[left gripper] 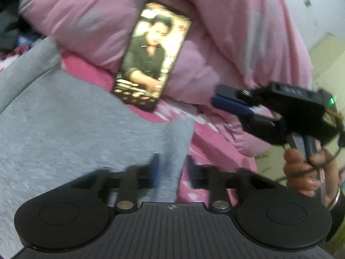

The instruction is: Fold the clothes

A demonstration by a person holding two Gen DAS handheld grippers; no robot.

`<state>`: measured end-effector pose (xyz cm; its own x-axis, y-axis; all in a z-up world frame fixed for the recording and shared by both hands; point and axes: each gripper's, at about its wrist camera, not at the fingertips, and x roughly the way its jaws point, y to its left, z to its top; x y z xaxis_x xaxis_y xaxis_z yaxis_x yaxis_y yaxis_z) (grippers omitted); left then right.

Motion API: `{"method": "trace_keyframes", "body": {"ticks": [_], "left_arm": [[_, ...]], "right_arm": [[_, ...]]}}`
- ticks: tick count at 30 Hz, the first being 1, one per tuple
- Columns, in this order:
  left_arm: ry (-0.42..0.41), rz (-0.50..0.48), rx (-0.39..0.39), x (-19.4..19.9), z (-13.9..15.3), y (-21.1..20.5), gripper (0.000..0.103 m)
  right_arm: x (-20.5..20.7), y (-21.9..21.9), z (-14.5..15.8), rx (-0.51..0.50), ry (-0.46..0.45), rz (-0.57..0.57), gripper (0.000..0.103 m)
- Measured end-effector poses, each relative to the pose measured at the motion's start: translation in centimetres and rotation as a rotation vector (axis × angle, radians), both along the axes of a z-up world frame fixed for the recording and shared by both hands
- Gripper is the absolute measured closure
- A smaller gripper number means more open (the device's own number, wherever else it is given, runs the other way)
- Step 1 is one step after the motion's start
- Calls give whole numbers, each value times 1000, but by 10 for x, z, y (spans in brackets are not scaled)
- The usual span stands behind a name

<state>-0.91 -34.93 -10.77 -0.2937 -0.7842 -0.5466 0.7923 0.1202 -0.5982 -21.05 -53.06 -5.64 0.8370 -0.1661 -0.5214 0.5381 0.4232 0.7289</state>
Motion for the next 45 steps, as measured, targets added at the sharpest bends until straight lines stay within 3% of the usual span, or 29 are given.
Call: {"method": "trace_keyframes", "body": {"ticks": [2, 6, 9, 12, 17, 20, 22, 24, 27, 32, 35, 38, 45], "left_arm": [[-40, -14, -33, -6, 14, 8, 45], [-69, 35, -78, -2, 41, 46, 42], [-79, 215, -59, 23, 61, 118, 42], [-89, 404, -35, 48, 82, 194, 42], [-139, 756, 104, 60, 116, 349, 42], [-107, 797, 223, 26, 111, 409, 42], [-82, 817, 303, 2, 106, 447, 42], [-57, 836, 384, -22, 101, 486, 42], [122, 959, 427, -63, 74, 525, 42], [340, 1194, 402, -116, 39, 574, 42], [455, 1332, 355, -130, 21, 598, 42], [512, 1451, 310, -135, 11, 614, 42], [542, 1635, 181, -132, 4, 631, 42]], "right_arm": [[6, 4, 8, -40, 9, 24, 83], [27, 13, 31, -134, 35, 101, 83], [47, 32, 58, -275, 20, 190, 83], [59, 60, 90, -459, -57, 265, 83], [64, 109, 134, -662, -230, 367, 81], [69, 131, 157, -702, -288, 472, 79], [72, 139, 175, -649, -320, 547, 79], [77, 143, 182, -511, -321, 611, 74], [82, 151, 184, -279, -306, 697, 73], [76, 179, 120, 120, -222, 735, 68], [74, 186, 58, 320, -64, 646, 68], [75, 191, 18, 365, 107, 553, 68], [92, 207, -32, 406, 326, 447, 62]]}}
